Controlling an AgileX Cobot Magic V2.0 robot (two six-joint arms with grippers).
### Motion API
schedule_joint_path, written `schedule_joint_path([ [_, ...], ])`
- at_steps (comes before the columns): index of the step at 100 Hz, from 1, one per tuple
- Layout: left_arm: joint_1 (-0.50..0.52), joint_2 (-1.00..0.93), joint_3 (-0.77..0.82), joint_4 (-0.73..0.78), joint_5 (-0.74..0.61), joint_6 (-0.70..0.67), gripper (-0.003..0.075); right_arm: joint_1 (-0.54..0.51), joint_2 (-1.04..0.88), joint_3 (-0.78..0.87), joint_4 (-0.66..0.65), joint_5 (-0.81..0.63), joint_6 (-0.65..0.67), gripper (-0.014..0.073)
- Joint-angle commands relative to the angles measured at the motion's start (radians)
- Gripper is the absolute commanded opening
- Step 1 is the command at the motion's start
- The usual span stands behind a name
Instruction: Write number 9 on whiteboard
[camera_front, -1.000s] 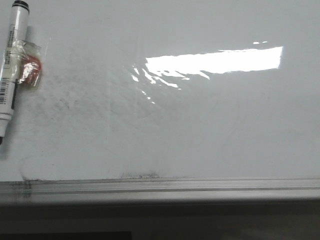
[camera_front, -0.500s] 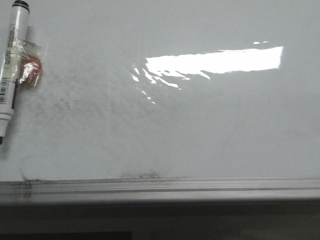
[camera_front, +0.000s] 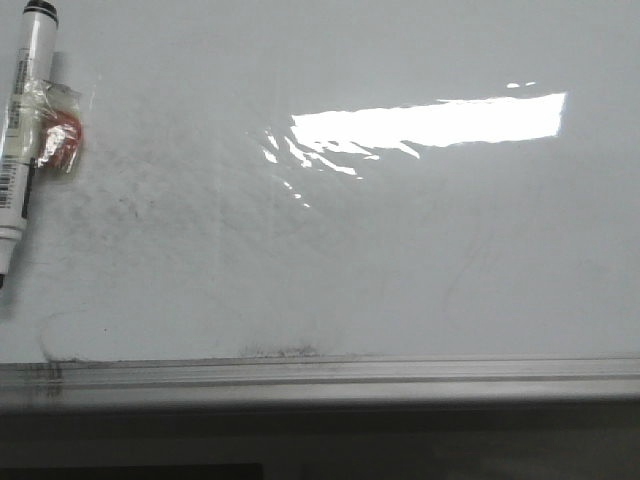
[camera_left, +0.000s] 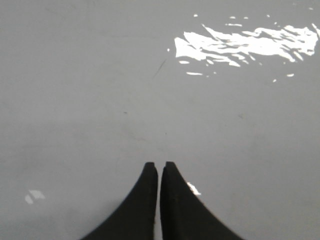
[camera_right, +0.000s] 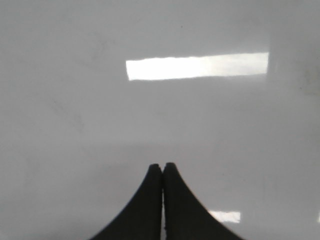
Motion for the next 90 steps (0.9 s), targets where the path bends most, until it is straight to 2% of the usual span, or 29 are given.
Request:
schedule_joint_path([
  [1,-0.007,-0.028,0.040,-0.004,-0.123,-0.007,-0.0020,-0.002,-0.021,0.009,0.005,-0.096,-0.007,-0.0063],
  [17,-0.007,-0.025,0.031,-0.007,-0.174,-0.007,-0.0021,-0.002,-0.021,-0.030,0.016,-0.047,-0.007,-0.0063],
  [32,-0.007,-0.012,-0.033,-0.021,-0.123,-0.007,-0.0021,-0.002,-0.017,-0.109,0.130,0.072,-0.005,-0.0063],
  [38,-0.007,0.009,-0.066,-0.046,-0.081,-0.013,-0.0021,-0.002,-0.003,-0.147,0.134,0.123,-0.005,-0.0063],
  [48,-0.007,0.035,-0.106,-0.174,-0.083,-0.007,-0.0020,-0.002,0.027,-0.201,0.134,0.198,-0.005,-0.0063],
  [75,-0.007,0.051,-0.128,-0.174,-0.048,-0.007,-0.0018,-0.002,0.058,-0.243,0.134,0.252,-0.007,-0.0063],
  [82,-0.007,0.051,-0.128,-0.174,-0.053,-0.007,0.0003,-0.002,0.058,-0.243,0.134,0.250,-0.007,-0.0063],
  [90,-0.007,0.051,-0.128,-0.174,-0.055,-0.007,0.0059,-0.002,0.058,-0.243,0.134,0.251,-0.007,-0.0063],
])
